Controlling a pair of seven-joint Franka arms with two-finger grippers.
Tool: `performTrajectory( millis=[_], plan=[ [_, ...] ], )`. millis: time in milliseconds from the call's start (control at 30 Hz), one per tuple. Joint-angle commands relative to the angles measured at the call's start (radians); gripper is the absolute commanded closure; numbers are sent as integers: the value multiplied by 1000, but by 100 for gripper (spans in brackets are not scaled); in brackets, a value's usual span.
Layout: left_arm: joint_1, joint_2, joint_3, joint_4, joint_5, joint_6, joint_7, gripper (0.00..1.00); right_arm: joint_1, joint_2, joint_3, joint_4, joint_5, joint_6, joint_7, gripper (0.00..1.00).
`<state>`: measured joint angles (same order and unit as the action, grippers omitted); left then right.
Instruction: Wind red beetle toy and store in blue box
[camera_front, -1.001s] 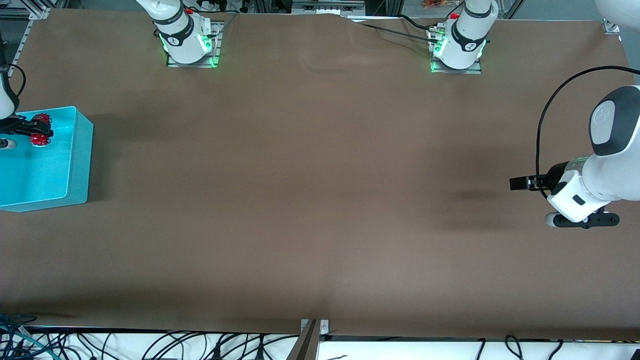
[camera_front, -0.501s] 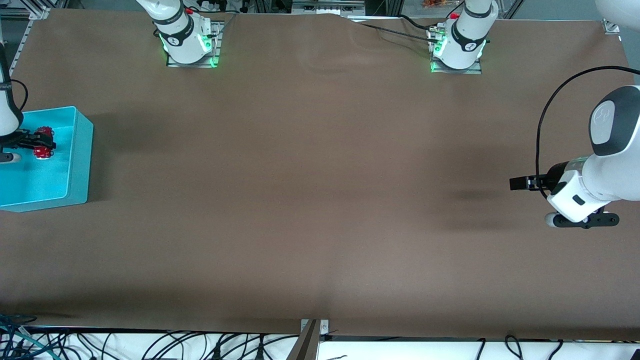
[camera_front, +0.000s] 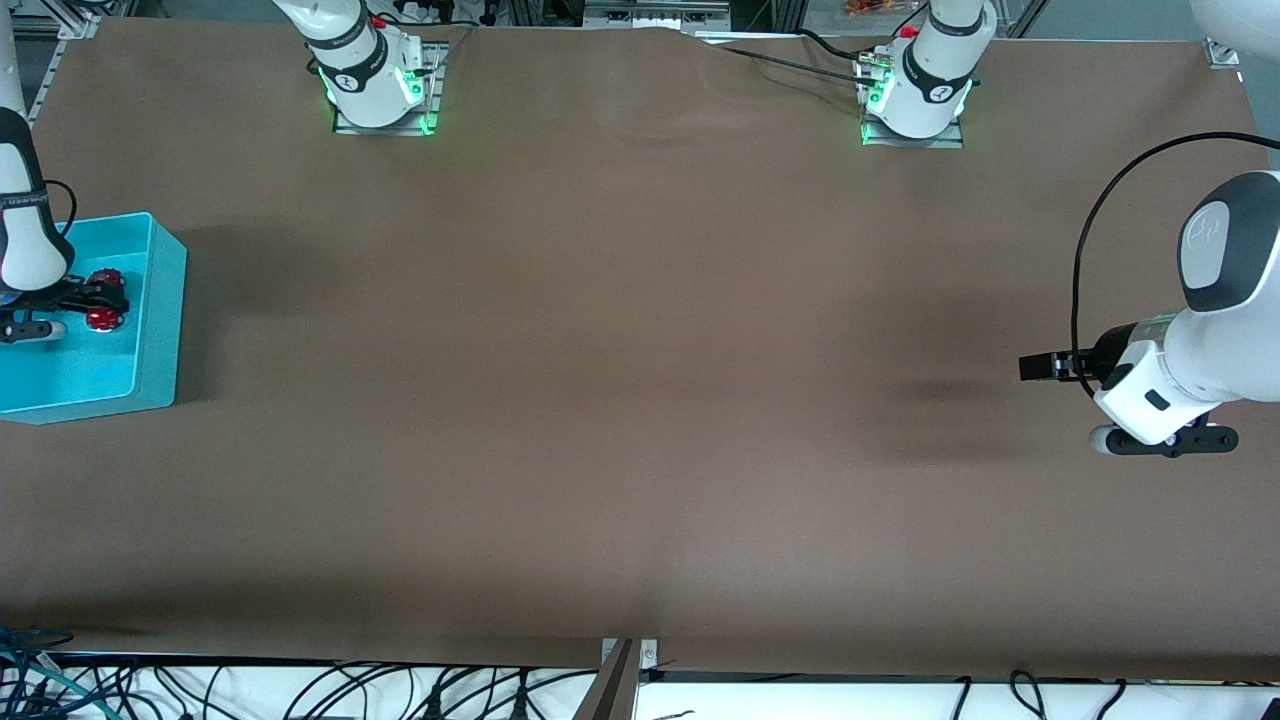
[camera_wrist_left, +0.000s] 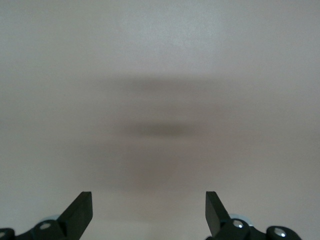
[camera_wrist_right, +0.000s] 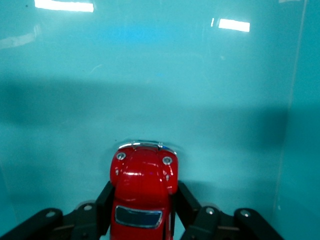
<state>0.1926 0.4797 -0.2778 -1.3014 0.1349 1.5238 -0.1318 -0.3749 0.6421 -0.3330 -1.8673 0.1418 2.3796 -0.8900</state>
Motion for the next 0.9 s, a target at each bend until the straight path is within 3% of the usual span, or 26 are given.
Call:
performTrajectory(
  millis=[0, 33, 100, 133, 567, 868],
  plan=[
    [-7, 14, 2, 33, 15, -13, 17, 0, -21, 31, 25, 22, 25, 26, -17, 21],
    [-7, 14, 2, 34, 15, -13, 17, 0, -21, 33, 25, 22, 25, 26, -17, 18],
    [-9, 14, 2, 33, 15, -13, 17, 0, -21, 37, 25, 22, 25, 29, -17, 2],
    [-9, 14, 2, 34, 15, -13, 17, 0, -21, 37, 25, 22, 25, 29, -17, 0],
    [-9, 14, 2, 33, 15, -13, 17, 0, -13, -1, 25, 27, 25, 17, -12, 0],
    [-9, 14, 2, 33, 15, -13, 17, 0, -12, -44, 20, 49, 25, -95, -6, 0]
  ],
)
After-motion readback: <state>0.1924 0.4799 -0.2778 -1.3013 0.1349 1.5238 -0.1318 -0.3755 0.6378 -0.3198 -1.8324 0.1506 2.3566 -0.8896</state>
